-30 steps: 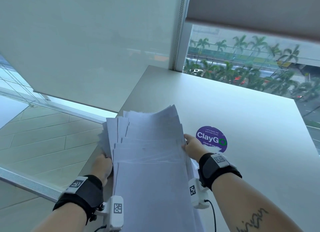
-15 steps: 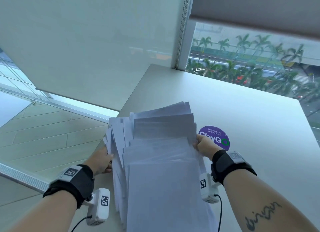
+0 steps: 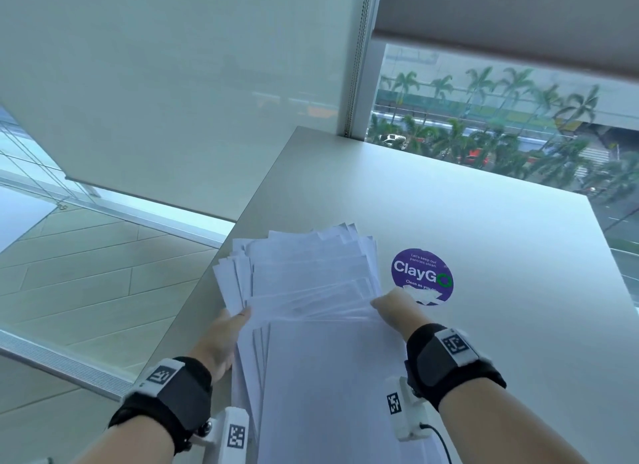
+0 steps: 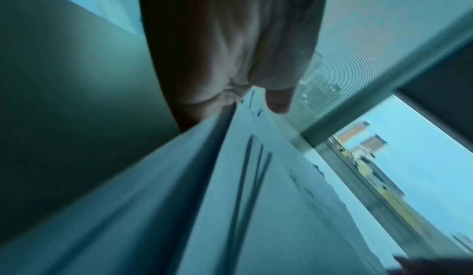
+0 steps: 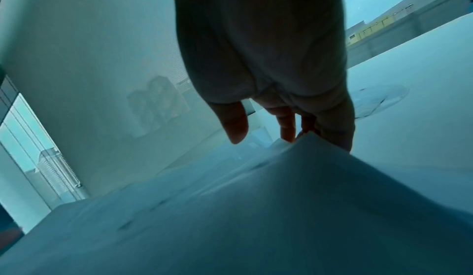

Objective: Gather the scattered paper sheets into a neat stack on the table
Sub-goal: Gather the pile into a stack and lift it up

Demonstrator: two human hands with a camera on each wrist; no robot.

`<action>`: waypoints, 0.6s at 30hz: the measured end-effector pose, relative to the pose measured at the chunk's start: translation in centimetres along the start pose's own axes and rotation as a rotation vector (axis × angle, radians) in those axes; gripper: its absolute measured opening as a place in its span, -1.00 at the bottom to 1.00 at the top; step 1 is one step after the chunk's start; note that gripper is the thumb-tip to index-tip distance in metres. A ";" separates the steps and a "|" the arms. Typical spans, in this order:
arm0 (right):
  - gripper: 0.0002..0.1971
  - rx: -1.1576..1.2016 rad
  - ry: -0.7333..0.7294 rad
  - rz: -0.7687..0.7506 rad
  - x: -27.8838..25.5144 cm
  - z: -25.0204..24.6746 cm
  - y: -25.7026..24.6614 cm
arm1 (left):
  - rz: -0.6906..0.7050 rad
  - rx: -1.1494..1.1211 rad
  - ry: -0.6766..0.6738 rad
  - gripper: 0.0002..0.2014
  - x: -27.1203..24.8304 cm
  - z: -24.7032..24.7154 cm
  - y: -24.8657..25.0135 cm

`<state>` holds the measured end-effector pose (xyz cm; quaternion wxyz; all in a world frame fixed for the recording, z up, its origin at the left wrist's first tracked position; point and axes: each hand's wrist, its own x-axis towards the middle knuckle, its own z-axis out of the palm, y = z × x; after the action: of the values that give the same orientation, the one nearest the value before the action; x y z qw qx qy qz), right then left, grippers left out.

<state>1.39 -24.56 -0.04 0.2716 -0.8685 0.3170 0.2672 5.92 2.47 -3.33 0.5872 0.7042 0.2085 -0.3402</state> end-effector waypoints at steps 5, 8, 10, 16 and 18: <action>-0.60 0.444 -0.083 0.113 -1.0 -0.8 1.4 | 0.057 0.036 -0.086 -0.12 -1.3 0.7 0.3; -0.76 0.393 -0.062 0.132 -1.8 -0.5 2.9 | 0.063 -0.008 -0.033 -0.25 -1.2 -0.3 -0.7; -0.93 0.271 -0.020 0.139 -2.4 0.1 3.8 | 0.053 -0.018 -0.035 -0.31 -1.8 -0.3 -1.6; -0.63 0.010 -0.031 0.002 -4.0 2.4 4.1 | 0.088 0.111 -0.113 -0.12 -3.4 1.3 -2.2; -0.43 0.061 -0.051 -0.011 -4.2 2.7 4.3 | 0.087 0.091 -0.108 -0.08 -3.5 1.4 -2.3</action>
<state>-5.16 -23.87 -0.56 0.3072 -0.8546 0.3131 0.2778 1.60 2.04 -2.45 0.5794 0.7191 0.1299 -0.3609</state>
